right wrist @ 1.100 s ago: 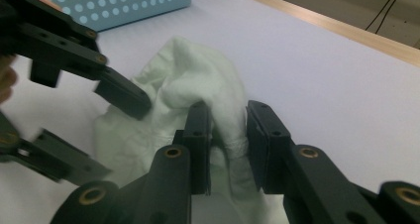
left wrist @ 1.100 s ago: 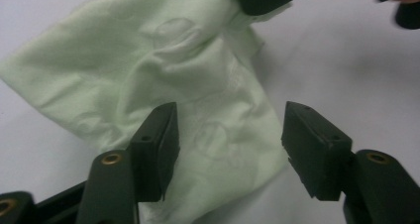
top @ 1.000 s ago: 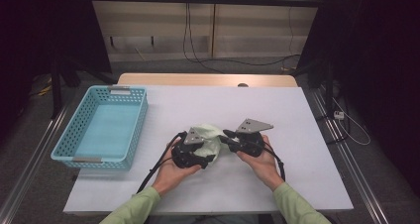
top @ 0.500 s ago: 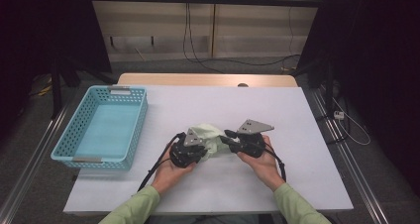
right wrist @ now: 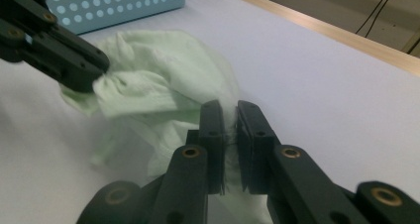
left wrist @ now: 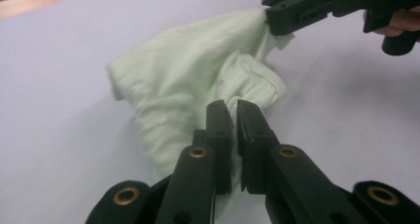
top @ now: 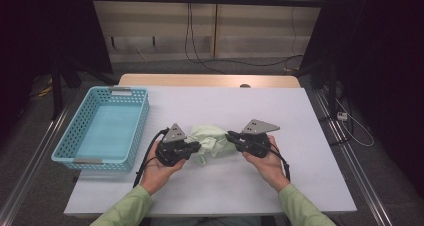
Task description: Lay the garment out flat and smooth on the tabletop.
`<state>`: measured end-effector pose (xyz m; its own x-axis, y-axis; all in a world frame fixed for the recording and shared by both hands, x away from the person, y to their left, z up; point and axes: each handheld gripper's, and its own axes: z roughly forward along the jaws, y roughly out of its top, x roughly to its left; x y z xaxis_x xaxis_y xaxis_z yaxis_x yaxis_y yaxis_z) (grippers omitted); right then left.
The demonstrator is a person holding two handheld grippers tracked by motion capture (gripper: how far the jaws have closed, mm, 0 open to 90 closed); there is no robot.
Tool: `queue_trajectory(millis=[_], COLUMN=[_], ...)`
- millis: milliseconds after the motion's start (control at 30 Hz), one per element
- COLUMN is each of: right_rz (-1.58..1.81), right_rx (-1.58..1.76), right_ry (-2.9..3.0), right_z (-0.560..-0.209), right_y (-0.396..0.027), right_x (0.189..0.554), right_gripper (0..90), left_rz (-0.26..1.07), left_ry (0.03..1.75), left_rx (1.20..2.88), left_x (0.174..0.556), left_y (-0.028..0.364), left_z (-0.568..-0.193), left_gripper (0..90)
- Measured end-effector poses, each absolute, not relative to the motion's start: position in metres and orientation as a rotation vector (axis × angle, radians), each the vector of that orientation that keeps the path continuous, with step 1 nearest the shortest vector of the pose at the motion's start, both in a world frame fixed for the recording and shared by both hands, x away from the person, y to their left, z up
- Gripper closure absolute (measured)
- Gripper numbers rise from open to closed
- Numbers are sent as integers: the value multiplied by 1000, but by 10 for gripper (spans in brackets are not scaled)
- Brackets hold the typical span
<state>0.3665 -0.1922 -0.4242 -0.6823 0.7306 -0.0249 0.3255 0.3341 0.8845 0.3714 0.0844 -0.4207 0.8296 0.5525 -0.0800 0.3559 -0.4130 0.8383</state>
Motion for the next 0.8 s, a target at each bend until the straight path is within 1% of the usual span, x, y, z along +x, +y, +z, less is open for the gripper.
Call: queue_trajectory(millis=[33,200,300,333,400,433,467,500,600,667,700,800], right_rz=[1306,1314,1322,1333,1332,1333,1333,1323,1320,1306,1284,1263], right_rx=[935,938,937,939,941,940,940,953,940,928,919,913], right_ry=[2177,2162,2157,2156,2152,2156,2156,2155,2168,2179,2192,2205], right_z=[-424,-419,-417,-416,-417,-418,-418,-419,-420,-422,-426,-429], right_y=[-194,-199,-201,-203,-203,-204,-204,-204,-203,-200,-196,-194], right_x=[367,367,366,366,365,366,366,365,365,365,366,368], right_gripper=[824,825,820,778,775,739,739,688,690,676,637,612], left_rz=[273,269,248,253,251,254,254,251,251,250,252,251], left_ry=[681,680,672,667,670,673,676,683,687,687,692,712], left_rx=[2023,1983,1972,1968,1963,1970,1971,1970,1963,1961,1961,1954], left_x=[373,375,374,372,373,373,374,375,376,376,377,379], left_y=[89,96,97,97,97,98,98,99,100,100,100,102], left_z=[-417,-408,-405,-403,-404,-404,-405,-405,-405,-405,-406,-406], left_gripper=[855,856,856,855,855,855,855,855,855,855,854,853])
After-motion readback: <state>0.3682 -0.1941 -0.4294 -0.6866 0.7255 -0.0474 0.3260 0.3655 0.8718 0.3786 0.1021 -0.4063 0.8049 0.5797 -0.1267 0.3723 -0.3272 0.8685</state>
